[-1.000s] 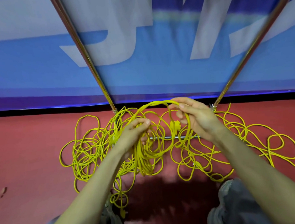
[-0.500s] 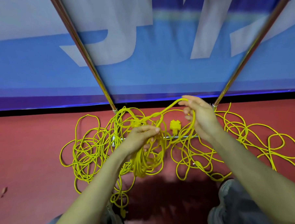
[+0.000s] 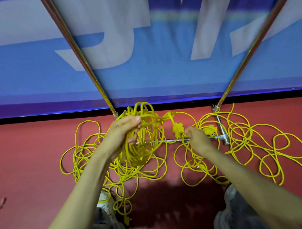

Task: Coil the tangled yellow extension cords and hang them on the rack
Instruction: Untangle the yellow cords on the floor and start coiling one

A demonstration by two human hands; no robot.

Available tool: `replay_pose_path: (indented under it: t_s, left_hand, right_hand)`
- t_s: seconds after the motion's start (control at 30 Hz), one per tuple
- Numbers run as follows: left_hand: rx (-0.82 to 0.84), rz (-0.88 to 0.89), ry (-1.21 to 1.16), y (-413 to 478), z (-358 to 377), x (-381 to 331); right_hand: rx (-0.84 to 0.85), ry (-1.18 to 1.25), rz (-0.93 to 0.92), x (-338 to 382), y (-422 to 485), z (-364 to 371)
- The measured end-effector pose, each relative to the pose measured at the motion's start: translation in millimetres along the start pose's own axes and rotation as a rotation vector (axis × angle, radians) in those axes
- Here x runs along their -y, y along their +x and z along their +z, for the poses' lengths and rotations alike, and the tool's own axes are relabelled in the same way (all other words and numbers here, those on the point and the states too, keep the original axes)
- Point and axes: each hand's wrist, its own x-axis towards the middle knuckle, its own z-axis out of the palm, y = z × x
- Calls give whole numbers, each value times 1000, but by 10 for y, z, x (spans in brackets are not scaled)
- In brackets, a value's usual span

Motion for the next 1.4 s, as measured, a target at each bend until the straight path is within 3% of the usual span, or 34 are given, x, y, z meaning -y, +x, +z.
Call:
replay_pose_path:
  t_s: [0.1,0.2,0.27,0.37,0.47,0.63,0.83,0.93,1.0,1.1,1.2,1.4]
  left_hand:
    - [11,8,96,-32,85,-15]
    - [-5,-13,81,-35,91,23]
    - [55,-65,151,-36,68,62]
    - [165,-165,391,-19,95,178]
    - [104,-219,466,27,146,349]
    - [-145,-294,137,80,127,400]
    - [-16,-250,-49,33,223,205]
    - [45,-261,4,36,262,147]
    - [66,-302,32,37,240,136]
    - [93,-350,34,30,220,212]
    - [63,-376,9,46,235,326]
    - [-271,-365,-299,146,142,511]
  right_hand:
    - [99,487,-155,518,-141,-61]
    - [164,1129,59,834,-233,-207]
    - [93,1321,157,850,-238,-330]
    - [3,1201,107,784,-185,-498]
    - [-14,1047,68,709,-147,-551]
    - [-156,641,-167,724,-174,-748]
    - [-207,434,-270,779,-306,-657]
    - [-362,310,-265,772,-287,-696]
    - [-453,432,-213,726,-249,-795]
    - [-482,826,-152,693,-237,-798]
    - [-495,1022,-113,753,-251,-664]
    - [-466,1170,41,796,-243,-501]
